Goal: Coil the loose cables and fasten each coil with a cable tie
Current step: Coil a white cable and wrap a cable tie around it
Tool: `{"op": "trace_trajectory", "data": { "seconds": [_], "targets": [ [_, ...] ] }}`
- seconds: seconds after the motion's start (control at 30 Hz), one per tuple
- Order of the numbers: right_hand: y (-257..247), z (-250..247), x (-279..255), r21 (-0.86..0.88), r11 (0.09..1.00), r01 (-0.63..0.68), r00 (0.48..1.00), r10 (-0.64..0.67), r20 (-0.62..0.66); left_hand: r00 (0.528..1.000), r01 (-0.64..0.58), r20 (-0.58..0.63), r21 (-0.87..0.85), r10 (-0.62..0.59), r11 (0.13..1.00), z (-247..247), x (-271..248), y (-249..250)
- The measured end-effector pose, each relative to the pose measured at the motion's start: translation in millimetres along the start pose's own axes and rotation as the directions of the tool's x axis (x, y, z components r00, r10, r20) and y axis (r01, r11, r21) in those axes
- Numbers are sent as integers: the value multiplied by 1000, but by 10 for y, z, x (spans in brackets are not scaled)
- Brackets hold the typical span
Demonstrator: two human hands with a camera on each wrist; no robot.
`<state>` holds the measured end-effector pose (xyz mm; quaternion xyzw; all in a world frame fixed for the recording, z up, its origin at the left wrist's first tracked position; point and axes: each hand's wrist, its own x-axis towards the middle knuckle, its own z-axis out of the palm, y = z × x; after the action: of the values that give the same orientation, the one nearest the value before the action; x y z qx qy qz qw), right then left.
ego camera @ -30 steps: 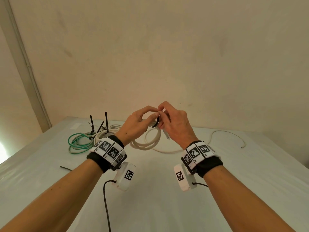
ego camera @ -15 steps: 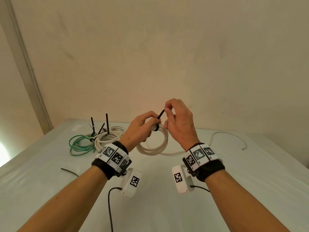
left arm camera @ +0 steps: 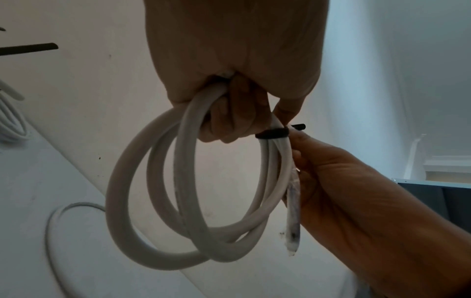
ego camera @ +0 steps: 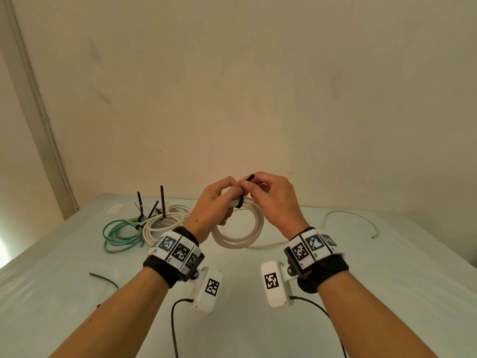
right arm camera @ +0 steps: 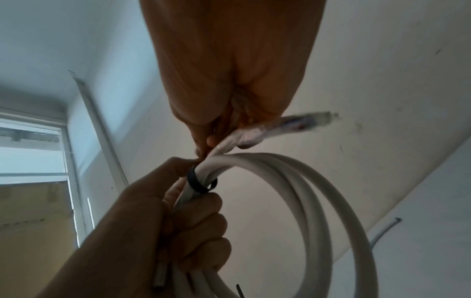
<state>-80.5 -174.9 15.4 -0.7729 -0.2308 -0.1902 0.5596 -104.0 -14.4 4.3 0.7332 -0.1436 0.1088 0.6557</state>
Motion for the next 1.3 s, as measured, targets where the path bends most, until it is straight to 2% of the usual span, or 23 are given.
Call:
{"op": "trace_trajectory", "data": {
  "seconds": [0.17, 0.27, 0.5, 0.67, 0.77, 0.97, 1.03, 1.13, 1.2, 1.3],
  "targets": [
    [-50, -17, 126, 9, 998, 55, 973, -52, -224, 999, -39, -15, 36, 40, 999, 118, 53, 133],
    [-25, 1, 127, 23, 999, 44, 962, -36, -271, 999, -32, -10, 40, 33, 999, 183, 48, 132],
    [11, -33, 75, 56, 998, 19, 973, -5, -232, 1000, -11, 14, 45, 10, 999, 231, -33, 114],
    [-62, -72, 66, 52, 998, 23, 992, -16, -123, 997, 11, 80, 8, -12, 1000, 118, -88, 113],
    [-62, -29, 53, 118, 993, 3, 987, 16, -160, 993, 20, 117, -38, -15, 999, 102, -122, 120],
    [-16, 80, 70, 190, 977, -98, 974, 133, -184, 994, 61, 86, 14, -62, 998, 105, -99, 106],
    [-50, 51, 115, 221, 965, -141, 981, 166, -99, 994, 89, 56, 4, -89, 996, 44, -44, 114],
    [-108, -21, 163, 101, 977, -185, 980, 175, 99, 990, 139, 25, -126, -137, 982, -96, 15, 89],
    [-87, -38, 126, 17, 968, -251, 939, 239, 248, 988, 156, 12, -218, -157, 963, -207, 41, 59],
    [25, 8, 15, 12, 933, -359, 858, 325, 399, 981, 192, 8, -195, -195, 962, -362, 54, -9]
  ]
}}
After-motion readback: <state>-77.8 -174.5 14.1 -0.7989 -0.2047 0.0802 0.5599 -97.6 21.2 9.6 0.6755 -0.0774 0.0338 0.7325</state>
